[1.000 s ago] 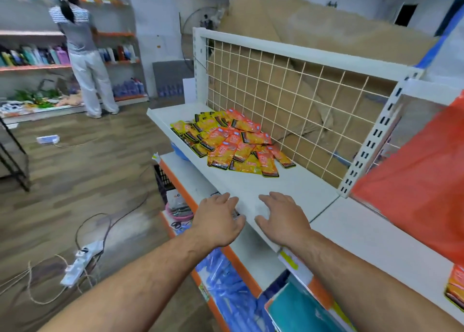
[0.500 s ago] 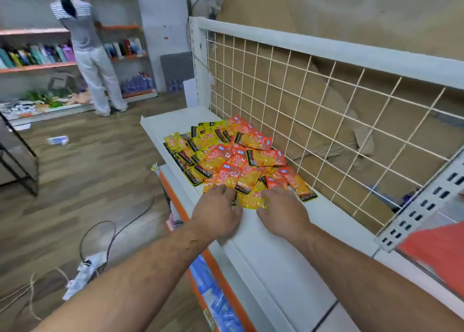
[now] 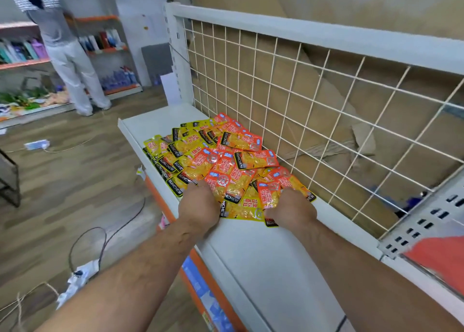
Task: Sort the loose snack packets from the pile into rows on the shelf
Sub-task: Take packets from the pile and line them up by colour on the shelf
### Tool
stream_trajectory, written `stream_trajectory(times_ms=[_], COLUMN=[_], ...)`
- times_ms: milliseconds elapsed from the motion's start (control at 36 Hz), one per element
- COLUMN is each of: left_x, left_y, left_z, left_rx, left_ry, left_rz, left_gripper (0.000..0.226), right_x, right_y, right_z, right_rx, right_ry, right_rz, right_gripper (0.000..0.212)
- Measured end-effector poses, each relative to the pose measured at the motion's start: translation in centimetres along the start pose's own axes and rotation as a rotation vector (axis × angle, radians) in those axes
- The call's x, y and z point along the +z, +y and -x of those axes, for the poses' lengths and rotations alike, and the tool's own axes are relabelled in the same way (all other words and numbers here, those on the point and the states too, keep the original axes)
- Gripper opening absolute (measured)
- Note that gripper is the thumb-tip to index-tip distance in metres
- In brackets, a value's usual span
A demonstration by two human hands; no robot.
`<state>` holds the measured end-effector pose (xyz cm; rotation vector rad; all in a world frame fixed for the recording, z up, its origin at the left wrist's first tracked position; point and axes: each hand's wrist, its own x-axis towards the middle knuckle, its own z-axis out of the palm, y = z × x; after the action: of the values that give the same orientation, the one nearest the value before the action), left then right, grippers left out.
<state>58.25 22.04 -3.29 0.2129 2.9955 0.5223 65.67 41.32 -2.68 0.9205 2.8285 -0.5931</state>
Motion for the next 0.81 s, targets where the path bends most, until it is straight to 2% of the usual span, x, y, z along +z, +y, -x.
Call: stream_trajectory(times_ms=[139,306,444,500,583,694,806], left_x=[-0.3,-0.9,-1.5,-1.9,-2.3,-2.9,-3.3], left_y=[0.4,-0.1,-1.2,-1.6,-1.9,-2.0,-1.8], left_z=[0.1,0.3,0.8,1.1,1.7,3.2,5.4], left_rx=[-0.045,-0.136,-0.100,-0.092,-0.090,-0.105,-0.065], left_ry=[-0.007,-0.020,0.016,0.003,0.004,-0.022,-0.064], left_rz=[0.025,0.097,0.199,0.263,0.384,0.563,0.693], left_gripper=[0.054,0.054,0.018,0.002,0.025,0.035,0.043], right_x=[-0.3,-0.1,0.0,-0.2,-1.1,-1.9,-1.8], right_y=[-0.4,-0.5,0.1,0.3,0.3,-0.3,-0.9], right_z=[0.2,1.0,1.8,2.2,3.2,5.5,8.2], right_rx=[-0.011,-0.078,-0.090,-0.084,-0.061,-0.073,-0.103], right_ry=[0.012,0.092,0.090,0.065,0.054,-0.020,-0.106], right_rz=[0.010,0.063,-0.029,-0.113,-0.338,-0.743,-0.799], right_gripper=[0.070,0.050,0.013,0.016,0.013,0.037,0.027])
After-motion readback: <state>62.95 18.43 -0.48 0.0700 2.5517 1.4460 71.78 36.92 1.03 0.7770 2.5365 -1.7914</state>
